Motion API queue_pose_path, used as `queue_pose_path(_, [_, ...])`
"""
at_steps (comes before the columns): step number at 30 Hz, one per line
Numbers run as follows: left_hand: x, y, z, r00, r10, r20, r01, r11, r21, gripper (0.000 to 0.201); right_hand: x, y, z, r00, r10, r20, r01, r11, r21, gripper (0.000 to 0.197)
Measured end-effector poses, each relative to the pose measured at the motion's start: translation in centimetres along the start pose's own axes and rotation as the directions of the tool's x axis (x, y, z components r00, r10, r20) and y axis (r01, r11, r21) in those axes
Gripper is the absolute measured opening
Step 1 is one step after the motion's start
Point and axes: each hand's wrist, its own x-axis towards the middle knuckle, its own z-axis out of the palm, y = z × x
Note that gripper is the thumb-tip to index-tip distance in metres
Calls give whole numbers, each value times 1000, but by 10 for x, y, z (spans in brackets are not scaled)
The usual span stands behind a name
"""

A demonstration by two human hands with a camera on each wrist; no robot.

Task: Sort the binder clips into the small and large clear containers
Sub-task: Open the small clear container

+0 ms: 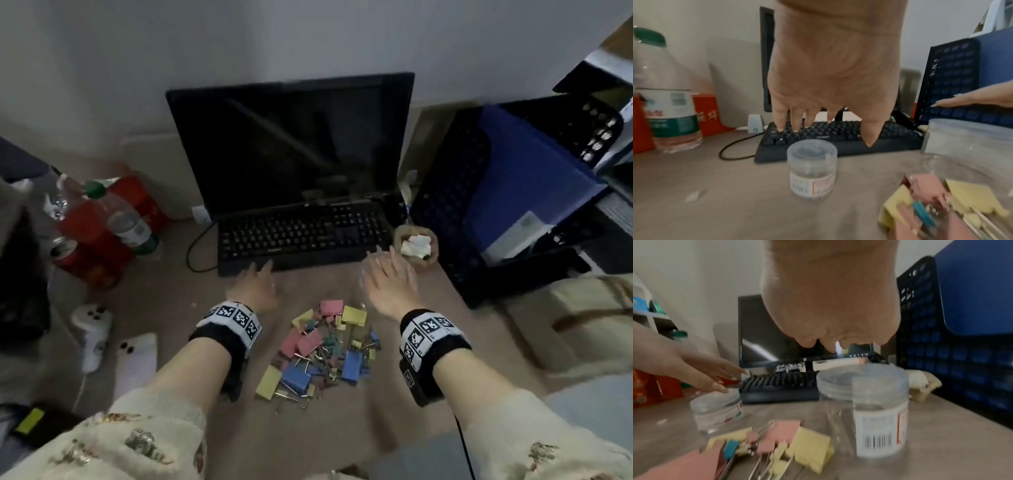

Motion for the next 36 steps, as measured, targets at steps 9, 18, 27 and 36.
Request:
queue_pose_path(9, [-1,-24,16,995,0,-99,1,1000,16,90,-8,1,22,994,38,102,-37,999,-9,54])
queue_pose_path(18, [-7,-25,14,986,31,-166,-60,983,-173,36,-22,-10,21,984,-105,-147,113,992,48,53])
queue_pose_path(27, [-55,10,7,950,214,-228,-251,957,-147,80,-45,-64,23,892,-450,40,433,877,208,93])
queue_pose_path(36, [-92,24,10,937,270,-223,-350,754,-556,101,-44,-70,9,956,-288,45,265,924,276,89])
